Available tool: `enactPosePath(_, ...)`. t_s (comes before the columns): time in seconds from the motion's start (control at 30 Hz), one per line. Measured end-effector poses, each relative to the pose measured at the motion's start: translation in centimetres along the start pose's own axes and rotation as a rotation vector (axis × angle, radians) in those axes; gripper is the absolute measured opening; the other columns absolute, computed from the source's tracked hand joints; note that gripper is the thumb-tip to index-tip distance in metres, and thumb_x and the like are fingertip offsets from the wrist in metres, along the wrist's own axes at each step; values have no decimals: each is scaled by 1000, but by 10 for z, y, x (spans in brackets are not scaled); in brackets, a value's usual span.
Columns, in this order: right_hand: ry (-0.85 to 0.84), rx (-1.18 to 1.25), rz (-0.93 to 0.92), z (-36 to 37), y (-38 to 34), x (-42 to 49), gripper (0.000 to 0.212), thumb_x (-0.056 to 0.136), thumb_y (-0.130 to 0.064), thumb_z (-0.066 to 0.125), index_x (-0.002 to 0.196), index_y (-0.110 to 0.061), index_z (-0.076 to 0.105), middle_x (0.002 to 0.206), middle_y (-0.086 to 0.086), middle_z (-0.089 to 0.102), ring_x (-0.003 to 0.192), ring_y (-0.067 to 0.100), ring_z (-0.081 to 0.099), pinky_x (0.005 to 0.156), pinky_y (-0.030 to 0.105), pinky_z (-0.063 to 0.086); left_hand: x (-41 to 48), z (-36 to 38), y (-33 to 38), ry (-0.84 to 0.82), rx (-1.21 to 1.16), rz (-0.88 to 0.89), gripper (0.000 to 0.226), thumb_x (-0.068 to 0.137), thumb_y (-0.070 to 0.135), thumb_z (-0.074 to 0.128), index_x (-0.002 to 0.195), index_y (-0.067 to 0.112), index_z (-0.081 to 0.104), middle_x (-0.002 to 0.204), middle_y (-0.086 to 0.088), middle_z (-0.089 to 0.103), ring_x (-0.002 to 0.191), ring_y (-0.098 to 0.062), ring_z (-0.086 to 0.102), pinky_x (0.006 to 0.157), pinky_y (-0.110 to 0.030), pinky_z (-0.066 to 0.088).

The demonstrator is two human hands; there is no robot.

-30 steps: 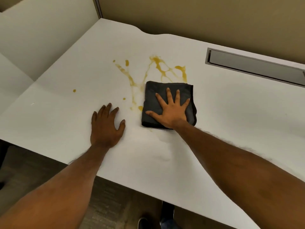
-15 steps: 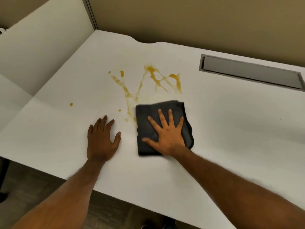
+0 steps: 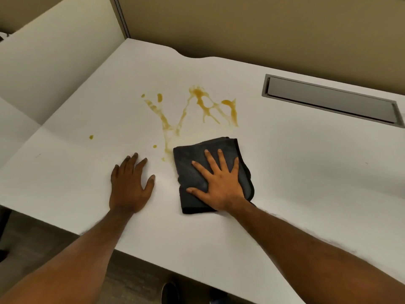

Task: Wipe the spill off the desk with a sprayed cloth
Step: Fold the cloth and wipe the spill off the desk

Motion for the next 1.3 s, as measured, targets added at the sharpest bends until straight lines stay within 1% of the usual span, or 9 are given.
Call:
enactPosePath(0.2,-26,31,363,-7,-16,46,95,74,-90,2,154,-39,6,165,8,-6,148,42,-13,104,76,-15,-2,-2,-2,-3,-48,-19,66,89,56,33,145,23,42,159,-4,33,148,-25,26,121,-48,17)
enactPosePath(0.4,22,18,164,4,-46,13,84,79,-89,8,151,-46,13,166,-1,4,151,35,-7,104,78,-6,0,-13,-5,-43,-42,17,66,85,55,33,139,22,51,152,-5,43,139,-28,39,110,-47,31)
enactPosePath(0.57,78,18,477,-6,-2,11,84,78,-88,4,151,-47,13,165,-3,5,151,34,-6,103,78,-10,16,-20,-42,-48,-23,160,63,87,58,36,137,23,52,150,-4,44,137,-27,41,108,-46,33)
enactPosePath(0.7,51,85,662,-7,-13,34,98,71,-92,0,154,-39,9,165,4,-2,149,39,-11,107,74,-9,36,-21,-57,-49,-2,209,65,88,56,34,139,20,50,153,-7,41,139,-28,39,111,-47,31)
enactPosePath(0.8,-4,40,540,1,-52,44,100,70,-93,-1,154,-40,2,165,5,-8,148,40,-16,107,72,-16,49,-20,-55,-61,-17,235,68,87,56,32,141,17,49,153,-10,40,140,-30,38,113,-47,29)
enactPosePath(0.93,-2,5,330,2,-45,26,86,76,-91,7,151,-49,7,166,-5,0,151,30,-12,110,72,-4,53,-16,-57,-74,-67,245,68,90,57,32,145,19,44,157,-8,35,144,-29,32,119,-46,23)
enactPosePath(1.03,45,29,562,-5,-7,22,87,75,-92,8,151,-49,9,165,-6,2,151,30,-8,111,72,-3,51,-12,-58,-77,-55,255,67,91,56,31,146,20,43,158,-8,33,146,-28,30,120,-46,20)
enactPosePath(1.13,38,52,810,-3,-22,52,98,70,-95,3,153,-43,3,165,6,-4,148,43,-12,105,78,-5,54,-10,-61,-67,-59,237,63,92,54,33,145,22,45,157,-6,35,144,-27,31,120,-44,21)
enactPosePath(1.3,-61,7,459,14,-103,87,86,73,-91,3,149,-52,0,165,6,-9,147,43,-16,104,77,-13,52,-13,-63,-53,-98,241,59,93,50,37,143,21,48,155,-7,39,142,-27,36,119,-44,25)
Point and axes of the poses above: each hand's wrist, its own x-axis towards the middle knuckle, its own z-axis out of the palm, y = z × x, the point moved 6 cm from there along x, towards the middle knuckle
